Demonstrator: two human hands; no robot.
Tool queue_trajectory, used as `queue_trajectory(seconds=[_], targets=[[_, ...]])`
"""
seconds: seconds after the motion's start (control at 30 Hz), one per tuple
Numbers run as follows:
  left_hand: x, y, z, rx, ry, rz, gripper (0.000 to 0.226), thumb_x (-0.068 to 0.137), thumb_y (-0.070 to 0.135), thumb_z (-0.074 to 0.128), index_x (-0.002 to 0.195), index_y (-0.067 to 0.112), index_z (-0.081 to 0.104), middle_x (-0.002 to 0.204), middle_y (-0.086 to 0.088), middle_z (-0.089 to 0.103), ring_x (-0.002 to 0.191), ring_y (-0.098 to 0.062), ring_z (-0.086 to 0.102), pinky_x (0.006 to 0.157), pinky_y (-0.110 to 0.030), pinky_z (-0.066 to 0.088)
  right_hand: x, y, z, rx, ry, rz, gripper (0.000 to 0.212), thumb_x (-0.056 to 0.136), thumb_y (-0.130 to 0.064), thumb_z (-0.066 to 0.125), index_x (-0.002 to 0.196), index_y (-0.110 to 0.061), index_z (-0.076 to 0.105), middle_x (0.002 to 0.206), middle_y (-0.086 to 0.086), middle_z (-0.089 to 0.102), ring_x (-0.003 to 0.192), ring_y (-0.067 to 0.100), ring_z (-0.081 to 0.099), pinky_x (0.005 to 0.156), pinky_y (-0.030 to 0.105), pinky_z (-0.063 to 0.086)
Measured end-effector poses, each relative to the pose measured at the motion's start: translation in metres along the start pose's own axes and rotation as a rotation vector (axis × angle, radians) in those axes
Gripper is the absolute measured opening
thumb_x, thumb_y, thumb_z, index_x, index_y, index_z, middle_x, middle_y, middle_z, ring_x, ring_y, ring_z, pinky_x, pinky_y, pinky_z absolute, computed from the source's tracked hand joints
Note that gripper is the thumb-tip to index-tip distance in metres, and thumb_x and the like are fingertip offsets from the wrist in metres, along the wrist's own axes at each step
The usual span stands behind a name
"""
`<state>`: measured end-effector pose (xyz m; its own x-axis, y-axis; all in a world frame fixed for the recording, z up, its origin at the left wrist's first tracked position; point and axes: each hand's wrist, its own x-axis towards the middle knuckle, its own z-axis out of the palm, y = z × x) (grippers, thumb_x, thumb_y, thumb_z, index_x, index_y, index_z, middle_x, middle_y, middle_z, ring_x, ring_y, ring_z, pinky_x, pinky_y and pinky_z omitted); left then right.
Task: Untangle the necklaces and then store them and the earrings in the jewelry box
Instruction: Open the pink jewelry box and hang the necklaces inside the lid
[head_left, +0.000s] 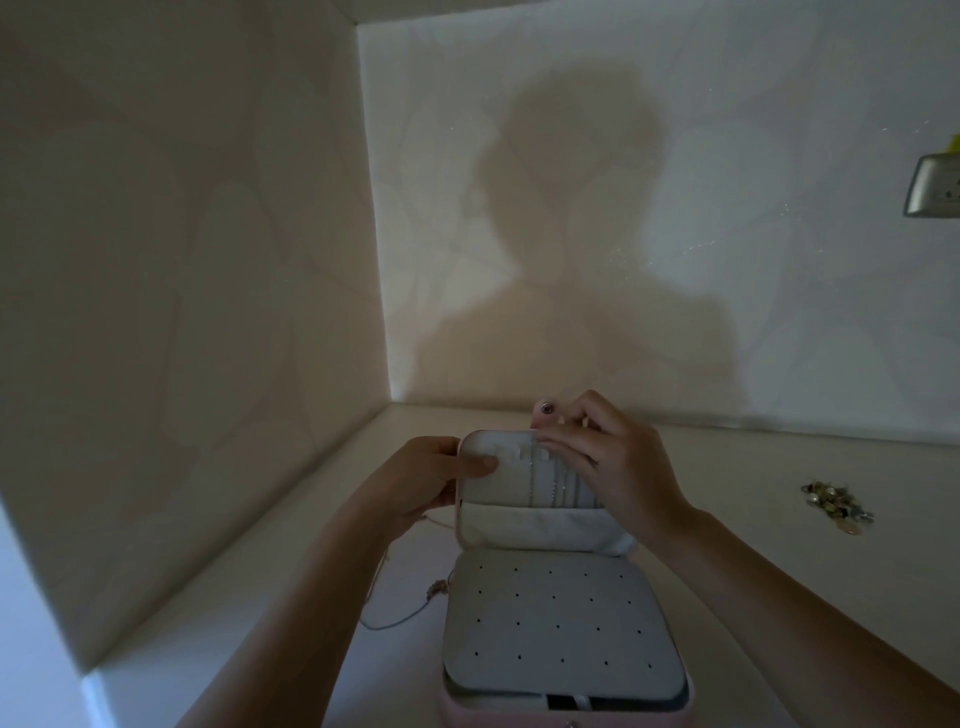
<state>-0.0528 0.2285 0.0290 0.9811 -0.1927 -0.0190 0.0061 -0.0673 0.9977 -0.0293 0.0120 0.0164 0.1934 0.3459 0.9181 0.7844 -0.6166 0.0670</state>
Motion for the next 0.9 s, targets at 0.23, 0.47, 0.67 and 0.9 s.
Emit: queue_trajectory(seconds=[0.23, 0.47, 0.67, 0.9], targets=[[0.003, -0.005, -0.003, -0.031, -0.006, 0.002, 0.035, 0.086, 0.015, 0.066, 0.118, 0.0, 0.063, 0.11, -0.012, 0.071, 0.104, -0.025, 0.068, 0.096, -0.037, 0.052, -0.012, 0.004, -0.003, 0.01, -0.035, 0.015, 0.022, 0.094, -0.025, 0.058, 0.098, -0.013, 0.075, 0.085, -0.004, 0.049, 0.057, 0.007, 0.047, 0.045, 0.023, 0.042], [0.005, -0.01, 0.005, -0.146, 0.083, -0.006, 0.039, 0.083, 0.024, 0.069, 0.113, -0.001, 0.065, 0.104, -0.012, 0.073, 0.097, -0.025, 0.07, 0.082, -0.032, 0.056, -0.027, 0.004, -0.024, 0.116, 0.079, 0.236, 0.016, 0.09, -0.025, 0.053, 0.101, -0.016, 0.061, 0.1, -0.009, 0.047, 0.078, -0.007, 0.049, 0.064, 0.006, 0.039], [-0.001, -0.015, 0.016, -0.187, 0.165, 0.003, 0.044, 0.083, 0.034, 0.067, 0.113, 0.001, 0.066, 0.108, -0.014, 0.071, 0.102, -0.03, 0.067, 0.096, -0.044, 0.051, -0.049, -0.001, -0.04, 0.451, -0.251, 0.886, 0.036, 0.081, -0.048, 0.066, 0.108, -0.026, 0.059, 0.103, -0.012, 0.066, 0.083, 0.001, 0.063, 0.07, 0.023, 0.049], [-0.011, -0.016, 0.031, -0.062, 0.236, -0.024, 0.05, 0.088, 0.039, 0.064, 0.119, 0.0, 0.063, 0.107, -0.01, 0.072, 0.098, -0.023, 0.07, 0.09, -0.037, 0.054, -0.059, -0.004, -0.035, 0.49, -0.354, 0.993, 0.051, 0.094, -0.038, 0.055, 0.061, 0.0, 0.054, 0.056, 0.011, 0.051, 0.053, 0.02, 0.049, 0.056, 0.031, 0.034]])
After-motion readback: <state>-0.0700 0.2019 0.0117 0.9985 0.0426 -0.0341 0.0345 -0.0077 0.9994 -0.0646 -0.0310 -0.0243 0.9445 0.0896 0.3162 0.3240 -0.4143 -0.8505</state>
